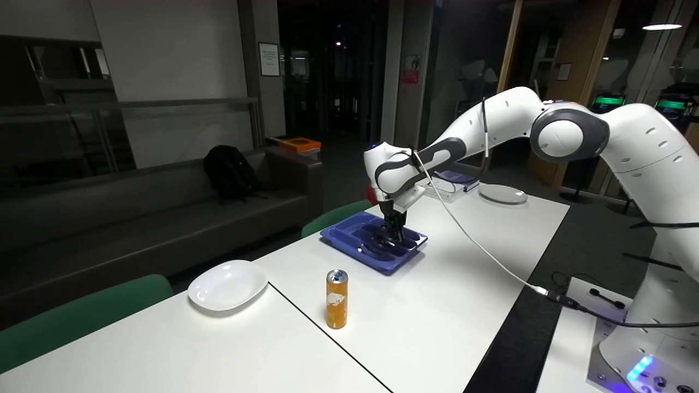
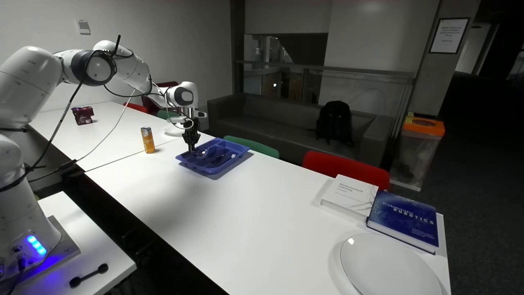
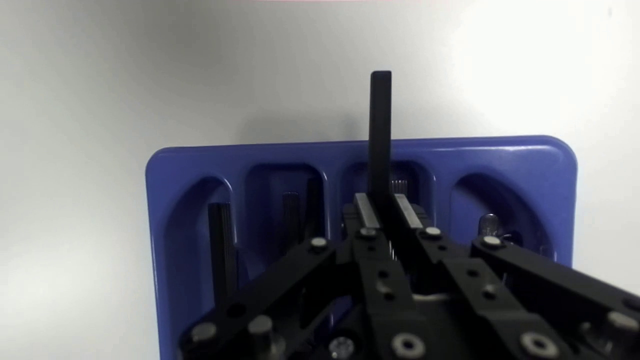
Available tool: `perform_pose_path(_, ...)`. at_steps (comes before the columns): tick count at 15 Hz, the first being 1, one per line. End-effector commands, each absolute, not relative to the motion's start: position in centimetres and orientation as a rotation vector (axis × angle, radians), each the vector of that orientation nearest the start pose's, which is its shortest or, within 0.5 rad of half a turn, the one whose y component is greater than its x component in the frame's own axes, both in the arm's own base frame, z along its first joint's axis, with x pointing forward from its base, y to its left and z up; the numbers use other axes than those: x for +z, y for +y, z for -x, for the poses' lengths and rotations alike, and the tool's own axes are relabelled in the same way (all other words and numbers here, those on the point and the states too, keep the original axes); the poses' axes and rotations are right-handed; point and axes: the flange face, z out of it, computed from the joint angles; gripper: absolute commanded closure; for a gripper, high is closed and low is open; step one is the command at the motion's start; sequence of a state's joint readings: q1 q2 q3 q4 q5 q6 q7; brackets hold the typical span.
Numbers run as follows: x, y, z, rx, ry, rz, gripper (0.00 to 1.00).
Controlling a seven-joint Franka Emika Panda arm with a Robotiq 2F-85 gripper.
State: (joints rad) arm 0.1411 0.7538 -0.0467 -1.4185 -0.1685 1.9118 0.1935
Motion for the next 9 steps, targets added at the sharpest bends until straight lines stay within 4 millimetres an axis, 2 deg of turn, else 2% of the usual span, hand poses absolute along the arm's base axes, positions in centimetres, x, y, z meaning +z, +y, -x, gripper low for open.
perform_pose_path(1, 24.0, 5.8, -70.3, 0.436, 0.040, 3.365, 0.97)
perform_pose_path(4, 23.7, 5.8, -70.7, 0.437, 0.029, 3.357, 0.97)
perform_pose_path(9, 22.1, 5.7, -71.5, 0.439, 0.016, 3.349, 0.97)
